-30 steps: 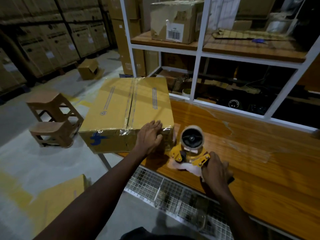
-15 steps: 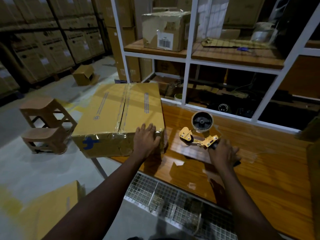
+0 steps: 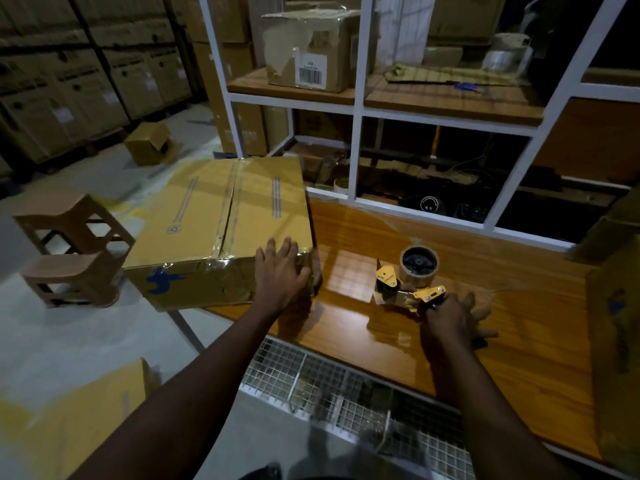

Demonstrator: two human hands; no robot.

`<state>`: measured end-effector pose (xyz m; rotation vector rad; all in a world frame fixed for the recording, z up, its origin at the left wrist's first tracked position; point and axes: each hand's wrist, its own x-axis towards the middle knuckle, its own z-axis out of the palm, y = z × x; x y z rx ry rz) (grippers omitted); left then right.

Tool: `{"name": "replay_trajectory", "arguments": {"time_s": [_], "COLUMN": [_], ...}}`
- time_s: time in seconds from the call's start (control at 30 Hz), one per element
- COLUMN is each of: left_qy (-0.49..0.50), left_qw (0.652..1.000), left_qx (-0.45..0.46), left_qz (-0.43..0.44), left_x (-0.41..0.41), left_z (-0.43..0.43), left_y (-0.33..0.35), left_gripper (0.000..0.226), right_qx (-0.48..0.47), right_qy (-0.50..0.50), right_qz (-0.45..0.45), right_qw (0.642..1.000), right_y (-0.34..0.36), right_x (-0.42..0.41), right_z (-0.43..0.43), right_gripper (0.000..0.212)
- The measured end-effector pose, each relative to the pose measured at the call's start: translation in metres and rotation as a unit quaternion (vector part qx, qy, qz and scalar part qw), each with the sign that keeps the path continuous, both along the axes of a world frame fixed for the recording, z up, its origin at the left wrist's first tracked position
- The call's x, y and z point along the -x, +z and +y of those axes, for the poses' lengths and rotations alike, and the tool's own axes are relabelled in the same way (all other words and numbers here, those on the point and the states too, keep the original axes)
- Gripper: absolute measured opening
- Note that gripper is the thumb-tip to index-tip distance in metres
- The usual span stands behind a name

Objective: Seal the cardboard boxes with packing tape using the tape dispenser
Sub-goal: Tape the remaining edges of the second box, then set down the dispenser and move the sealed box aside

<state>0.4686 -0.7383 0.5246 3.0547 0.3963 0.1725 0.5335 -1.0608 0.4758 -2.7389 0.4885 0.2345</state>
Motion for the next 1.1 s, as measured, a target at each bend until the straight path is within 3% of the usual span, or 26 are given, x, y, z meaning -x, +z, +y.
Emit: {"name": "replay_trajectory", "arguments": {"time_s": [0.13, 0.27, 0.4, 0.5, 0.67, 0.8, 0.97, 1.1], "left_qy": [0.009, 0.0, -0.022, -0.052, -0.058, -0.057, 0.017, 0.088], "left_qw": [1.0, 1.0, 0.999, 0.996, 0.987, 0.974, 0.965, 0.928], "left_qx": [-0.005, 0.004, 0.008, 0.039, 0.095, 0.125, 0.164, 0.28], "left_qz": [0.008, 0.006, -0.035, -0.069, -0.114, -0.182, -0.204, -0.229], "left_x": [0.0, 0.0, 0.003, 0.001, 0.008, 0.031, 0.077, 0.108], "left_z": [-0.003, -0.001, 0.009, 0.021, 0.074, 0.146, 0.242, 0.301], "left_y": [-0.004, -0.005, 0.004, 0.01, 0.021, 0.035, 0.035, 0.01], "left_gripper": [0.081, 0.081, 0.079, 0.067, 0.061, 0.066, 0.063, 0.045], "right_qx": [0.031, 0.013, -0.014, -0.037, -0.138, -0.127, -0.116, -0.08], "right_qy": [-0.019, -0.037, -0.024, 0.008, 0.102, 0.216, 0.38, 0.463], "right_qz": [0.065, 0.071, 0.036, -0.034, -0.149, -0.205, -0.198, -0.169], "right_qw": [0.997, 0.997, 0.999, 0.999, 0.974, 0.946, 0.896, 0.866], "right_y": [-0.023, -0.034, -0.018, 0.0, 0.039, 0.073, 0.086, 0.079], "right_x": [0.009, 0.013, 0.021, 0.026, 0.031, 0.042, 0.067, 0.08], "right_z": [-0.01, -0.006, 0.01, 0.041, 0.135, 0.23, 0.341, 0.407], "right_gripper": [0.045, 0.047, 0.084, 0.085, 0.069, 0.055, 0.049, 0.045]}}
